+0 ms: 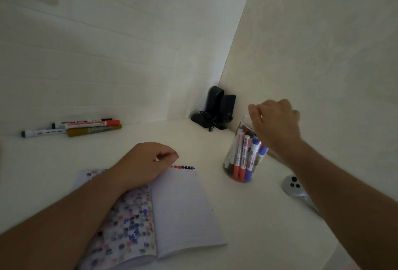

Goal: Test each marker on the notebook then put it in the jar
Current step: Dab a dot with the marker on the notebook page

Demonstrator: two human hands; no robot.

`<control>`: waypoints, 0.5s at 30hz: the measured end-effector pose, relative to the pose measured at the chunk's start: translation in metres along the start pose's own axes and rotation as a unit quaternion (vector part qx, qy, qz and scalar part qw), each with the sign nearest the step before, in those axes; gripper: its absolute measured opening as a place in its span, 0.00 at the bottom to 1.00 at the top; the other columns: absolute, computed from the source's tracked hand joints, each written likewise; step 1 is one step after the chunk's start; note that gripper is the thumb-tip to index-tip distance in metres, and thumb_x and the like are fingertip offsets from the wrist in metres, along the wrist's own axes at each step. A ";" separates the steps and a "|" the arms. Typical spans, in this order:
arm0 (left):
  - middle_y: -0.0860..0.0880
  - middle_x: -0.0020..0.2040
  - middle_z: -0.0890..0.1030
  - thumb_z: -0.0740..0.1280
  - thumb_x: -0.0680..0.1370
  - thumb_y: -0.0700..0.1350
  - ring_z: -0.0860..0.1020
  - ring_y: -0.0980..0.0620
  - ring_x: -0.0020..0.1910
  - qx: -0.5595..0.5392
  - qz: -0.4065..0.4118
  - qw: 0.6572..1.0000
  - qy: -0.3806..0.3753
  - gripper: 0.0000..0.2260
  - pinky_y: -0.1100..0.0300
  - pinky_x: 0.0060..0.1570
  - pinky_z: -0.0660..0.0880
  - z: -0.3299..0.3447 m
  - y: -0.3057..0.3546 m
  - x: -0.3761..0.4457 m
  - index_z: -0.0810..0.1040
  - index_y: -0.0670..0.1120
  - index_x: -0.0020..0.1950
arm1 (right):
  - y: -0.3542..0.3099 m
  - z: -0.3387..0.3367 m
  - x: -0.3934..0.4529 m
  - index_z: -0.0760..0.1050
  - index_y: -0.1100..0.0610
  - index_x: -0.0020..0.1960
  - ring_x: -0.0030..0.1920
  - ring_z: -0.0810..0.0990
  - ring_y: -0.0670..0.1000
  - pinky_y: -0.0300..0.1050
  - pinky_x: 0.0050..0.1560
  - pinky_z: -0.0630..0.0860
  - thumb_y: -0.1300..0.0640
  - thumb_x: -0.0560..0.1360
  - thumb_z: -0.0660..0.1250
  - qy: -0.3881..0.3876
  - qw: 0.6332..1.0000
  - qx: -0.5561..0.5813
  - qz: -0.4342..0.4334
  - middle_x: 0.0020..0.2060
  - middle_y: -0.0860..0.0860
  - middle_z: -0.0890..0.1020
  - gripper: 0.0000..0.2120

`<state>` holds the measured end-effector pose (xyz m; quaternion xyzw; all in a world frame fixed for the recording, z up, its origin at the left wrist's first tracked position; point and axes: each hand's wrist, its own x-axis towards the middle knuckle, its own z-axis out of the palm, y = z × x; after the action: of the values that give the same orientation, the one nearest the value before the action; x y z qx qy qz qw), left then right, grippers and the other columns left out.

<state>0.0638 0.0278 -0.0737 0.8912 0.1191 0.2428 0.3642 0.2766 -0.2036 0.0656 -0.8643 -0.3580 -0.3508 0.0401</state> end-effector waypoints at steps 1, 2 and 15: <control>0.66 0.51 0.82 0.67 0.82 0.54 0.78 0.66 0.52 0.012 -0.005 1.000 0.019 0.07 0.70 0.52 0.71 -0.003 -0.003 0.002 0.84 0.60 0.56 | -0.013 -0.001 -0.006 0.79 0.54 0.43 0.49 0.74 0.57 0.56 0.50 0.71 0.45 0.85 0.54 0.082 0.995 0.051 -0.015 0.40 0.48 0.78 0.21; 0.65 0.51 0.81 0.67 0.82 0.52 0.78 0.64 0.52 0.033 -0.013 0.998 0.043 0.07 0.69 0.52 0.71 -0.007 -0.008 0.005 0.84 0.60 0.56 | -0.030 -0.001 -0.013 0.78 0.53 0.40 0.48 0.73 0.56 0.55 0.49 0.69 0.45 0.84 0.56 0.131 0.986 0.096 -0.039 0.39 0.47 0.78 0.21; 0.44 0.72 0.71 0.65 0.79 0.44 0.65 0.38 0.70 0.316 -0.255 0.879 0.251 0.21 0.43 0.70 0.61 -0.075 -0.084 0.013 0.75 0.55 0.73 | -0.150 0.107 -0.062 0.81 0.59 0.46 0.46 0.78 0.51 0.53 0.54 0.76 0.42 0.85 0.55 -0.150 0.866 0.476 -0.022 0.43 0.54 0.81 0.24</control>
<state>0.0334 0.1368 -0.0826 0.8072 0.4996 0.3063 0.0700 0.2109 -0.0946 -0.0812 -0.7741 -0.5027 -0.0042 0.3849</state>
